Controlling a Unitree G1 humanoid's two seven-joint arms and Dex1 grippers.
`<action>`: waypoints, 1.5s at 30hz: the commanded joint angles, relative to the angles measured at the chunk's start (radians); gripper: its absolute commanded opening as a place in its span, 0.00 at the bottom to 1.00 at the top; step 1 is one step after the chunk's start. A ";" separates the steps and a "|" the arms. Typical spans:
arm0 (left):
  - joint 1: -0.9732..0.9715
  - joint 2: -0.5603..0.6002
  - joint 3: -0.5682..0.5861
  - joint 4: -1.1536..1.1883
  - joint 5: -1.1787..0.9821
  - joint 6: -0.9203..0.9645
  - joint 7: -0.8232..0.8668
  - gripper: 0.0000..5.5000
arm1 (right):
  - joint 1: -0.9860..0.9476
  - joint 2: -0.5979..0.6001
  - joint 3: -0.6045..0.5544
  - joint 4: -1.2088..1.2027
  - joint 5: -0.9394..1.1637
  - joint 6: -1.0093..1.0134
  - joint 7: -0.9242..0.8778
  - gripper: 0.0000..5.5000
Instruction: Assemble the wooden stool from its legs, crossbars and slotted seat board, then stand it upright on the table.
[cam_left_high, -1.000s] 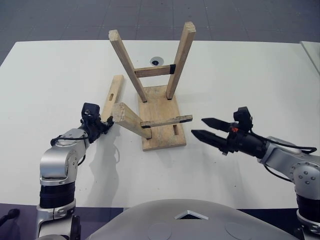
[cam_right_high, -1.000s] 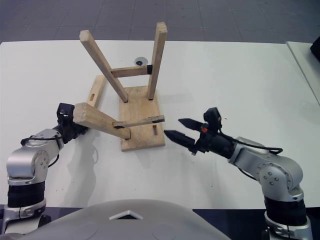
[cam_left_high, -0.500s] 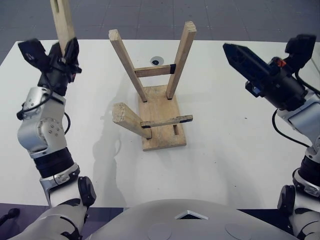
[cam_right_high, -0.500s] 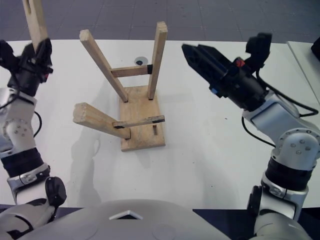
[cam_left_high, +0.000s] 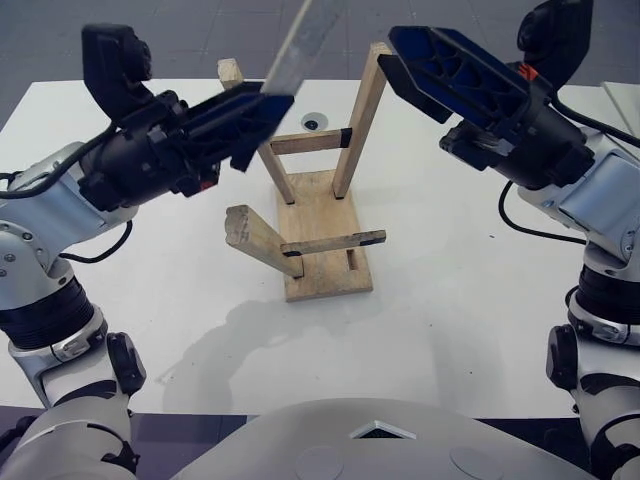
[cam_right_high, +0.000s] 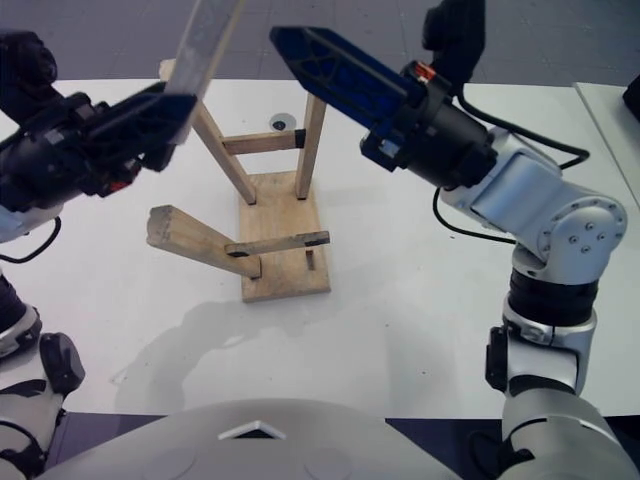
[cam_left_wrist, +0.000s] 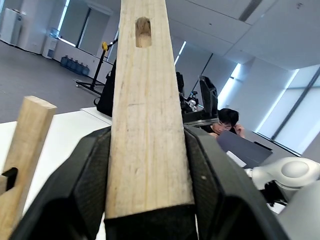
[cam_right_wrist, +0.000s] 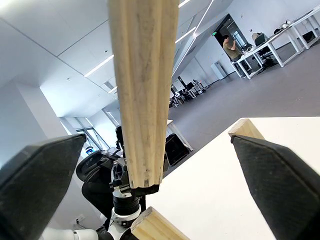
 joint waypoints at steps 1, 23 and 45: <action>0.018 0.045 -0.036 -0.031 -0.040 -0.012 -0.014 0.37 | -0.040 0.006 0.045 0.006 0.016 0.043 0.032 0.98; 0.050 0.158 -0.098 -0.052 -0.088 -0.062 -0.094 0.37 | -0.112 0.007 0.106 -0.032 -0.103 0.094 0.201 0.43; 0.211 0.263 -0.034 0.127 0.500 -0.367 -0.267 0.81 | 0.055 -0.146 -0.117 0.052 -0.399 0.064 0.295 0.37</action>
